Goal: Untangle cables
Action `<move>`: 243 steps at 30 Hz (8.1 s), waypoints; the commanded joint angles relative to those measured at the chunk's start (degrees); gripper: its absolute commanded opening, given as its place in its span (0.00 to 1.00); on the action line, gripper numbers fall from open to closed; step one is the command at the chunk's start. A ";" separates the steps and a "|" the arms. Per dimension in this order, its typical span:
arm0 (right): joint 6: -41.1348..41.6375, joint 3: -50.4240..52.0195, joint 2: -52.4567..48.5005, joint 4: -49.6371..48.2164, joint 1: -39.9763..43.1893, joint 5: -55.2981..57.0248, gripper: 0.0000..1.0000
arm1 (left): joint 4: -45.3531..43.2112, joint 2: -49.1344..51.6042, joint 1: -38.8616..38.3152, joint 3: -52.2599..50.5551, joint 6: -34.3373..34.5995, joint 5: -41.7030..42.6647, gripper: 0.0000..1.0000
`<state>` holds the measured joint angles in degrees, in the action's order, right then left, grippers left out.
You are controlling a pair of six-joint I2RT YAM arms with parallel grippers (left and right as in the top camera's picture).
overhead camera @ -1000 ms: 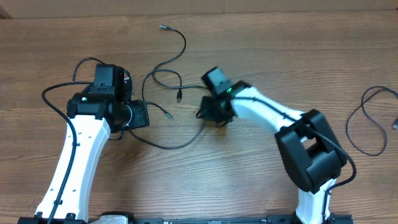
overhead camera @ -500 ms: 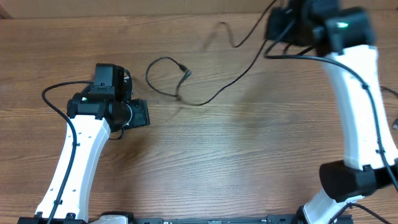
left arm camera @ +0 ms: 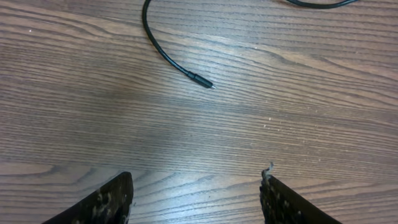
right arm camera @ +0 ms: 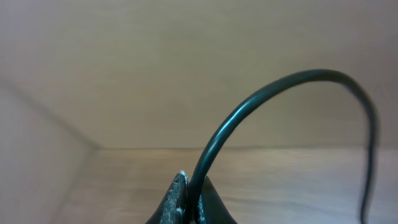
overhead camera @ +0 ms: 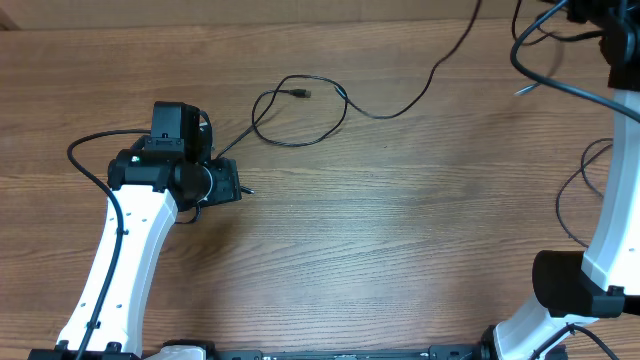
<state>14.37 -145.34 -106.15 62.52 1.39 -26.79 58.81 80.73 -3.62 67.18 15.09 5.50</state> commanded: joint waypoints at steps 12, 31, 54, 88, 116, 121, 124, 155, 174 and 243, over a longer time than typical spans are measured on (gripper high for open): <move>-2.95 -3.87 0.02 12.85 -0.02 25.86 0.04 | -0.15 -0.57 0.22 -0.22 0.81 1.18 0.66; -0.68 -3.87 -2.91 -5.18 13.07 42.18 0.04 | 0.90 -0.57 0.22 -0.22 1.70 1.81 0.65; 19.12 -3.89 -13.33 29.79 23.37 50.99 0.04 | 1.99 -0.57 0.22 -0.22 1.86 2.01 0.65; 9.51 27.69 -13.42 14.10 34.03 32.35 0.78 | 2.14 -0.57 0.22 -0.22 2.32 2.03 0.65; 0.81 53.51 -13.46 -6.69 22.45 18.16 0.61 | 2.43 -0.57 0.22 -0.22 3.37 4.28 0.64; 0.81 53.51 -13.46 -6.40 22.45 18.14 0.13 | 2.43 -0.57 0.22 -0.22 3.37 4.61 0.64; 0.74 53.13 -13.44 -5.92 22.45 18.14 0.04 | 2.43 -0.57 0.22 -0.22 3.37 4.61 0.64; -2.45 19.37 -12.90 10.47 23.41 6.71 1.00 | 1.55 -0.57 0.22 -0.22 2.86 4.37 0.67; -22.86 52.74 -13.60 -38.99 -23.56 9.40 1.00 | -0.13 -0.48 0.22 -0.28 2.91 0.96 0.68; -14.78 54.31 7.65 -4.66 15.91 1.90 1.00 | -6.64 -0.48 -0.50 -0.28 2.08 2.45 0.66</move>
<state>6.52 -91.68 -98.43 58.06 25.74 -24.29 55.18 80.73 -3.66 67.07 17.89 7.25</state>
